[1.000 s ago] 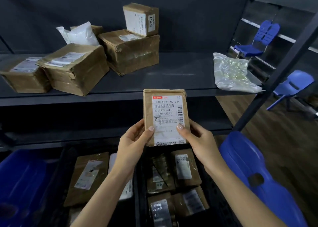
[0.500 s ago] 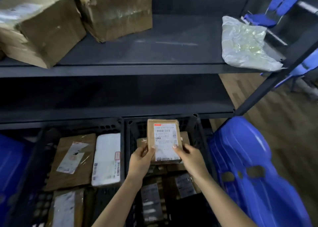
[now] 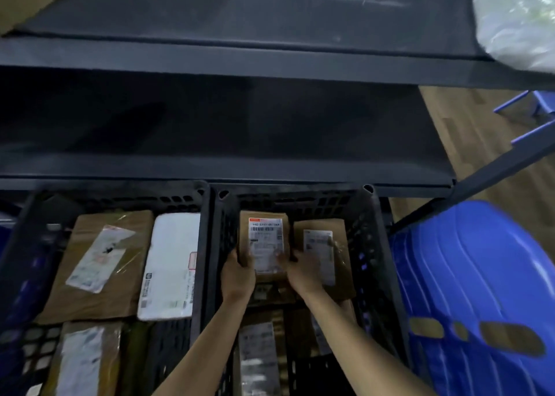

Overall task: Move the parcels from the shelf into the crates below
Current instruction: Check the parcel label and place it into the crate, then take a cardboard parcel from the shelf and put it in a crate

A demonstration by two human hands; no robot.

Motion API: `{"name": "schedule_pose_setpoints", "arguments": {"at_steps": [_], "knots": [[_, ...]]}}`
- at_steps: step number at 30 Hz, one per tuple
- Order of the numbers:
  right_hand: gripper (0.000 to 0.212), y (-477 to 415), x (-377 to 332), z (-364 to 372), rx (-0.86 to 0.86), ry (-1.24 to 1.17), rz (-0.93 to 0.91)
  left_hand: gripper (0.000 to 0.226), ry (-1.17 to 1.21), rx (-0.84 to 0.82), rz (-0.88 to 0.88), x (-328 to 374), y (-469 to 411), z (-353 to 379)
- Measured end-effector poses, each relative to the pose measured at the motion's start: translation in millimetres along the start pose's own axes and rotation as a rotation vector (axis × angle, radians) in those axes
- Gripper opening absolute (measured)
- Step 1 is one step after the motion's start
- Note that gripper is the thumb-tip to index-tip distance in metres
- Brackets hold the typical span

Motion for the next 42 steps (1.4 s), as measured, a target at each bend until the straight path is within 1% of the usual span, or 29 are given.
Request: {"name": "schedule_pose_setpoints", "arguments": {"at_steps": [4, 7, 9, 11, 13, 15, 17, 18, 21, 25, 28, 31, 38, 42], "knots": [[0.018, -20, 12, 10, 0.007, 0.030, 0.002, 0.043, -0.032, 0.045, 0.028, -10, -13, 8], [0.011, -31, 15, 14, 0.009, 0.034, -0.022, 0.035, -0.056, 0.091, -0.017, -17, -19, 10], [0.018, -35, 17, 17, 0.011, 0.034, -0.047, 0.033, -0.096, 0.131, -0.015, -17, -19, 9], [0.024, -38, 20, 18, 0.018, 0.040, -0.048, 0.033, -0.147, 0.177, 0.040, -10, -14, 6], [0.028, -40, 22, 17, 0.024, 0.058, -0.046, 0.034, -0.185, 0.182, 0.112, -1, -3, 6], [0.030, -41, 19, 15, 0.032, 0.096, -0.045, 0.048, -0.233, 0.094, 0.149, 3, 7, 14], [0.033, -40, 15, 12, 0.048, 0.154, -0.034, 0.066, -0.359, -0.003, 0.172, 5, 15, 23], [0.037, -39, 13, 11, 0.043, 0.199, -0.026, 0.070, -0.421, -0.025, 0.189, 6, 18, 24], [0.049, -28, 2, 5, 0.010, 0.397, -0.070, 0.072, -0.546, -0.089, 0.231, 14, 22, 19], [0.058, 4, -28, -21, 0.081, 0.591, -0.225, 0.064, -0.677, -0.185, 0.340, 37, 25, 11], [0.060, 30, -51, -40, 0.148, 0.803, -0.308, 0.056, -0.741, -0.265, 0.404, 58, 31, 4], [0.067, 59, -73, -56, 0.159, 0.834, -0.339, 0.061, -0.790, -0.301, 0.474, 84, 42, -10], [0.066, 135, -145, -74, 0.259, 0.874, -0.505, 0.064, -0.846, -0.196, 0.721, 168, 72, -78], [0.065, 175, -199, -70, 0.360, 0.895, -0.651, 0.064, -0.856, -0.063, 0.845, 221, 89, -131]]}}
Point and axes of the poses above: each hand's wrist, its own y-axis away from the middle knuckle, its own z-axis out of the palm, x = y × z, the point moved 9 cm from there along -y, towards the middle knuckle, and after that the axes turned 9 degrees about z, right-handed, at the moved point
